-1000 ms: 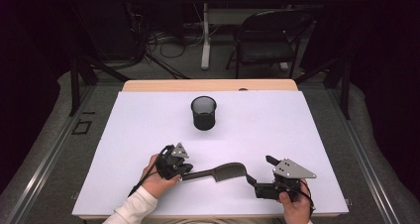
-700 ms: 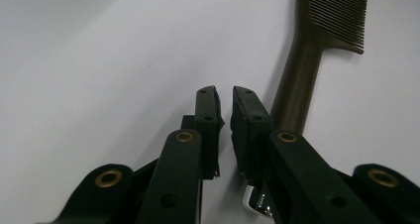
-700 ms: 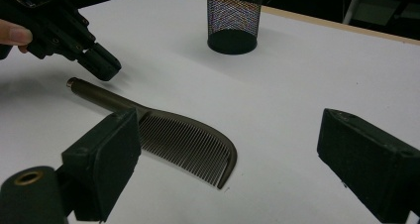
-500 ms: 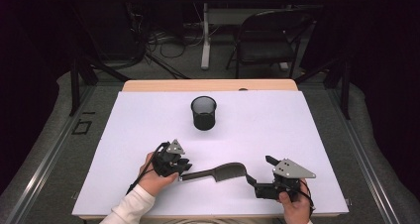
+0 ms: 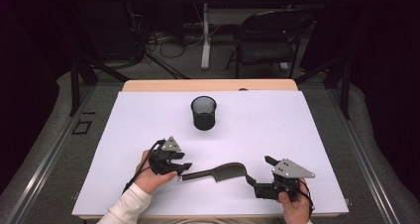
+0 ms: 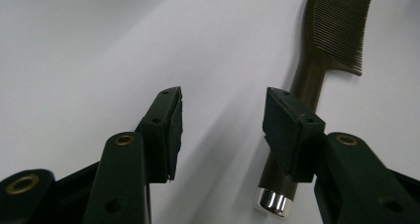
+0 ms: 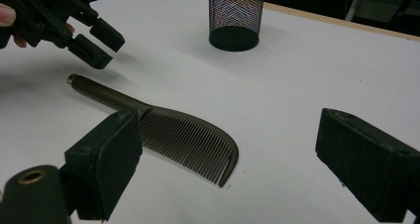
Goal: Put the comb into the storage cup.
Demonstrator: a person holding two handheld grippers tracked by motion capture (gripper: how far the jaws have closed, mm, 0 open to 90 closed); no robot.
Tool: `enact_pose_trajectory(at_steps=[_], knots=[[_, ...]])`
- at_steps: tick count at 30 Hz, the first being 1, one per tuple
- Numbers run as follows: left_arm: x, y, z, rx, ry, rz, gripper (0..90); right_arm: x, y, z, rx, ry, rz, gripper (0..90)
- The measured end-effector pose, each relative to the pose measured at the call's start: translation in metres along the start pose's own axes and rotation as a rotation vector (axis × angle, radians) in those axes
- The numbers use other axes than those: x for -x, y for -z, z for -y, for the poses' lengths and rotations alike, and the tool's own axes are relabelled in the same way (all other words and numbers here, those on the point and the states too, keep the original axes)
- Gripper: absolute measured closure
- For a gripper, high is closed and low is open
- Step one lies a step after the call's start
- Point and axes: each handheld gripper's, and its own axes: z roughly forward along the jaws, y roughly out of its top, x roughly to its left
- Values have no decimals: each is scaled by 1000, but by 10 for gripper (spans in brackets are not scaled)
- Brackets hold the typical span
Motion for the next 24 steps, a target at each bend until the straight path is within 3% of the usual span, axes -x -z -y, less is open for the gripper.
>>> enact_pose_trajectory(at_steps=[8, 12, 18, 21, 24], knots=[[-6, 6, 0, 14, 38, 20, 458, 0, -1, 0, 2, -5, -4, 108], [-9, 9, -1, 28, 64, 28, 370, 0, -1, 1, 3, -5, -6, 108], [-11, 13, -1, 51, 68, 25, 278, 0, -1, 1, -4, -3, -6, 108], [-11, 13, -2, 60, 66, 25, 179, 0, -1, 1, -5, -2, -5, 108], [-12, 14, -2, 70, 74, 15, 152, 0, -2, 1, -6, -2, -6, 108]])
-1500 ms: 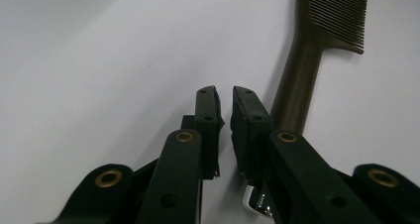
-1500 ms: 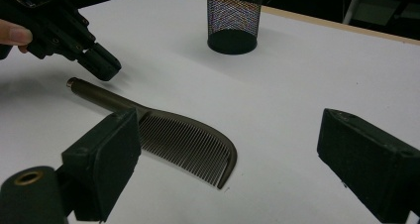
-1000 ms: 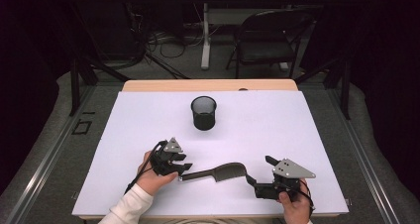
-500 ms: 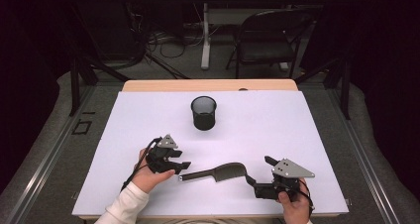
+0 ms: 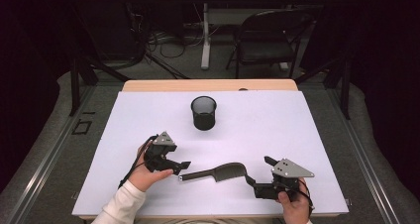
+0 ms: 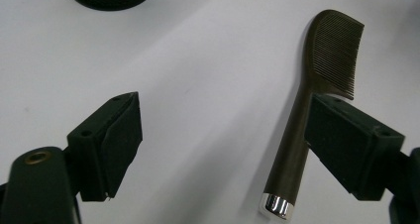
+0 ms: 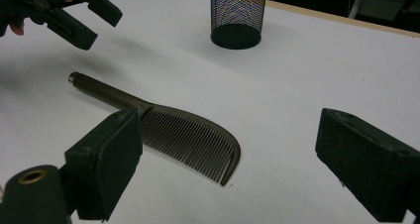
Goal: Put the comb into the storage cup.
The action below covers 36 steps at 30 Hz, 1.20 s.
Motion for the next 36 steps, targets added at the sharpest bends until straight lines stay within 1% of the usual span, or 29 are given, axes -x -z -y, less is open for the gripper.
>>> enact_pose_trajectory(at_steps=[2, 3, 8, 12, 13, 15, 21, 25, 29, 32, 36], knots=[[-1, 1, 0, 10, 8, -6, 137, 0, 0, 0, -1, 0, 0, 108], [-1, 2, -1, 12, 11, -11, 91, 0, 0, 0, -1, 0, 0, 108], [-2, 5, -2, 25, 28, -14, 75, 0, 0, 0, -2, 2, 0, 108], [-2, 7, -3, 23, 29, 7, 71, 0, 0, 0, -2, 3, 1, 108], [-2, 7, -3, 29, 30, 6, 71, 0, 0, 0, -2, 3, 2, 108], [-1, 9, -4, 25, 24, 0, 70, 0, 0, 0, -2, 4, 2, 108], [3, 9, -5, 22, 32, 8, 64, 0, 0, 0, -3, 4, 1, 108], [6, 10, -7, 18, 22, 14, 64, 0, 0, 0, -4, 6, 0, 108], [11, 12, -10, 14, -4, 7, 65, 0, 0, 0, -7, 5, 0, 109], [15, 12, -11, 7, -27, 10, 66, 0, 0, 0, -7, 9, 0, 110], [20, 12, -13, -5, -52, -7, 65, 0, 0, 0, -7, 9, 0, 110]])
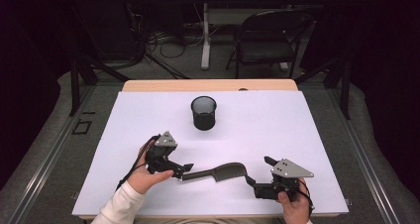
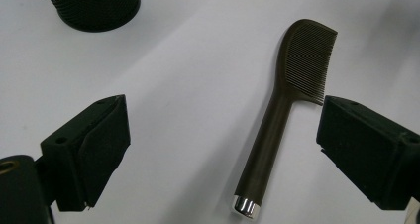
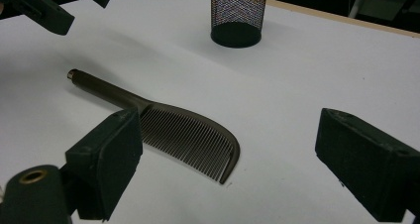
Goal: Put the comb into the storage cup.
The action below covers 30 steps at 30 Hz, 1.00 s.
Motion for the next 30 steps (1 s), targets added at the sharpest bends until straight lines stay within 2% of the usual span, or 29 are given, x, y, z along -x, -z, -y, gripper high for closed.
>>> enact_pose_trajectory(at_steps=[6, 9, 14, 22, 26, 30], knots=[[5, -2, -1, -25, -31, -3, 65, 0, 0, 0, -1, -2, 0, 110], [9, -4, 1, -79, -111, -32, 67, 0, 0, 0, -1, 0, -1, 110], [12, -6, 1, -89, -90, -10, 77, 0, 0, 0, -1, 0, -1, 110], [16, -8, 0, -107, -102, 0, 132, 0, 0, 0, -2, -1, -4, 110], [18, -10, -2, -125, -103, 8, 144, -1, -1, 0, -4, -1, -1, 110], [17, -16, -6, -164, -76, 31, 146, -1, -2, 0, -4, -1, 0, 110]])
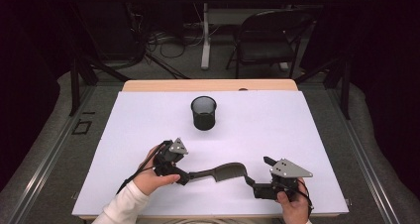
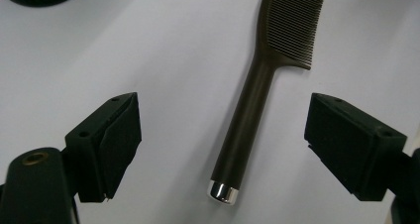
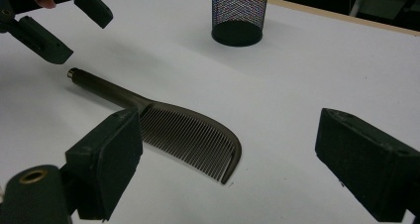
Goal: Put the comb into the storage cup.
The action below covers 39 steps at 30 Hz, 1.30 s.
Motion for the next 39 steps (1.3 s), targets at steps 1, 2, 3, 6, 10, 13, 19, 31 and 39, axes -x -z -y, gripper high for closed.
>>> enact_pose_trajectory(at_steps=[1, 2, 3, 6, 10, 13, 19, 31, 39], knots=[[-1, -1, -1, -5, 9, 5, 146, 0, 0, 0, -2, 1, 1, 110], [-1, -2, -2, -4, 19, 12, 146, 0, 0, 0, -1, 0, 1, 110], [-2, -2, -4, -17, 20, 18, 146, 0, 0, 0, -1, 0, 2, 110], [-6, -5, -7, -38, 49, 47, 117, 0, 0, 0, -2, -2, 2, 110], [-10, -8, -11, -60, 64, 75, 90, 1, 0, 0, -3, -2, 2, 110], [-10, -9, -14, -75, 54, 84, 51, 1, 0, 0, -6, -5, 3, 110], [-4, -10, -18, -119, -23, 96, 48, 1, 0, 0, -5, -5, 2, 110], [0, -11, -24, -139, -45, 21, 248, 1, -1, 1, -5, -9, -1, 110], [6, -16, -27, -190, -82, -11, 303, 1, -1, 1, -7, -9, 0, 110]])
